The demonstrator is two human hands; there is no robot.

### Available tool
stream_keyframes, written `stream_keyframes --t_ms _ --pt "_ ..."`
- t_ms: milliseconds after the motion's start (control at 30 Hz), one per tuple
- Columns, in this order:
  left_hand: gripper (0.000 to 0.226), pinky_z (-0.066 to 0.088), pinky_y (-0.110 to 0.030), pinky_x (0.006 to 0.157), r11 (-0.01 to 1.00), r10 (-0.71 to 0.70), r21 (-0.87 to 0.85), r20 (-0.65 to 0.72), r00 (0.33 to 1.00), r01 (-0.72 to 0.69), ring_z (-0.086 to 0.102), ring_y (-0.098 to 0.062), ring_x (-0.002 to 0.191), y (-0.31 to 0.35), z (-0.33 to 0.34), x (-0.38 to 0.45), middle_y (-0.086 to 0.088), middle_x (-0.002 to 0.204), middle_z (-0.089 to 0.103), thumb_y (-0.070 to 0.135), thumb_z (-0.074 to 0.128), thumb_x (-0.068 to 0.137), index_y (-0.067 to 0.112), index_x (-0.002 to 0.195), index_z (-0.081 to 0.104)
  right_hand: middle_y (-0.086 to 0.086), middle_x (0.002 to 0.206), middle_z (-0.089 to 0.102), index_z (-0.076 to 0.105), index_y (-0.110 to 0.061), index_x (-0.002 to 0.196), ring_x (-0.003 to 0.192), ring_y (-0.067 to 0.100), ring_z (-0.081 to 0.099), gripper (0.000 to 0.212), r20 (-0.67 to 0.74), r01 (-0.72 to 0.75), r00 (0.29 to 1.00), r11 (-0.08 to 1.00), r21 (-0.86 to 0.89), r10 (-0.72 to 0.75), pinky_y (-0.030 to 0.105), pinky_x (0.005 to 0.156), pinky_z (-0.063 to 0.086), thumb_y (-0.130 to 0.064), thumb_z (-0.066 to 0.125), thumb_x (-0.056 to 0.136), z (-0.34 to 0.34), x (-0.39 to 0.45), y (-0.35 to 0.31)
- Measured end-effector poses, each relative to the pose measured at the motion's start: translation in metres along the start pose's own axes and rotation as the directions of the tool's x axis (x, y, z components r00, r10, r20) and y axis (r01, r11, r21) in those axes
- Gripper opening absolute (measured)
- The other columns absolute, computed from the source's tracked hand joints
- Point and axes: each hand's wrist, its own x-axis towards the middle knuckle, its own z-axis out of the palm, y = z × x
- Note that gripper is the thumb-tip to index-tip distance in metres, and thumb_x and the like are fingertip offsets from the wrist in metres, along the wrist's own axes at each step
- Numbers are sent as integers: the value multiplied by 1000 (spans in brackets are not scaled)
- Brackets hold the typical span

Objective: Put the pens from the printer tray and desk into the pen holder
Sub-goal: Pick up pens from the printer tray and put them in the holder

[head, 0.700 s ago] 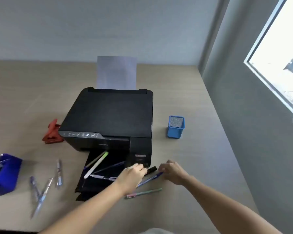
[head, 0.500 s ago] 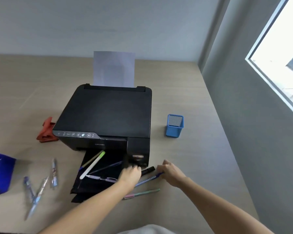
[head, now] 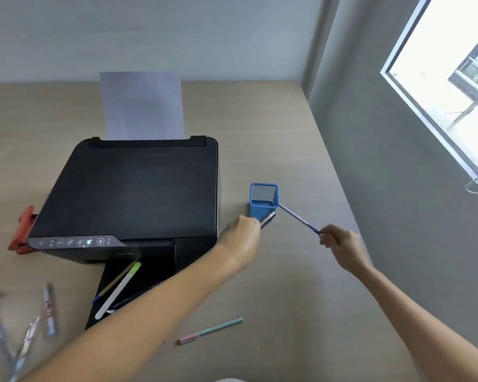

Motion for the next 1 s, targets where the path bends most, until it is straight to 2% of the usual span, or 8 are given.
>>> stream_keyframes --t_ms 133,233,433,600,733,800,867,1000 --pt "25 45 -35 73 995 -92 -50 -38 995 90 62 -36 105 21 -19 67 -18 113 62 -5 53 87 -1 112 58 12 64 67 68 -5 75 60 30 54 9 -174 37 984 997 68 -24 33 60 40 -4 63 82 -12 26 -30" --pt "29 46 -34 77 989 -148 -23 8 989 148 60 -33 110 22 -10 95 -16 118 61 -7 49 87 0 114 57 15 66 66 69 -4 78 62 31 53 8 -152 92 984 996 -12 -93 31 60 36 -6 64 83 -1 49 -51" --pt "31 49 -38 79 997 -62 56 23 998 61 60 -37 106 11 8 101 -20 118 59 -13 49 84 -4 112 57 19 72 70 67 -1 78 69 34 55 11 -48 162 985 982 -95 -168 31 60 35 -6 60 84 33 81 -80" --pt "27 53 -39 84 963 227 -108 -160 961 -246 62 -32 105 -10 1 60 -13 119 59 2 59 88 3 115 59 21 85 73 67 0 92 80 40 63 13 -30 238 969 960 -145 -245 35 63 41 -4 56 86 46 82 -90" --pt "14 44 -14 73 871 345 -277 -241 907 -405 59 -7 76 -64 -20 -24 1 91 69 17 62 89 11 99 70 15 96 69 60 -10 108 78 35 63 20 -137 346 925 934 -84 -355 39 67 50 -9 57 89 58 39 -87" --pt "10 39 -12 66 922 227 -275 -183 956 -272 50 0 65 -106 -9 -61 9 79 63 22 63 88 16 89 71 5 85 65 61 -11 98 68 30 62 10 -29 502 863 863 -56 -504 35 61 50 -11 60 89 76 0 -79" --pt "8 40 -18 67 970 64 -232 -64 996 -77 48 1 63 -148 16 -92 12 76 59 24 64 86 19 84 70 -2 82 61 62 -17 95 64 21 61 7 228 608 776 794 -22 -588 30 60 49 -21 60 90 99 -40 -69" --pt "18 52 -32 72 981 -147 -115 102 984 158 62 -13 83 -184 76 -130 9 94 56 30 66 83 24 100 67 2 94 58 60 -21 106 78 21 59 23 578 655 622 756 -13 -528 29 70 48 -33 61 87 144 -90 -50"
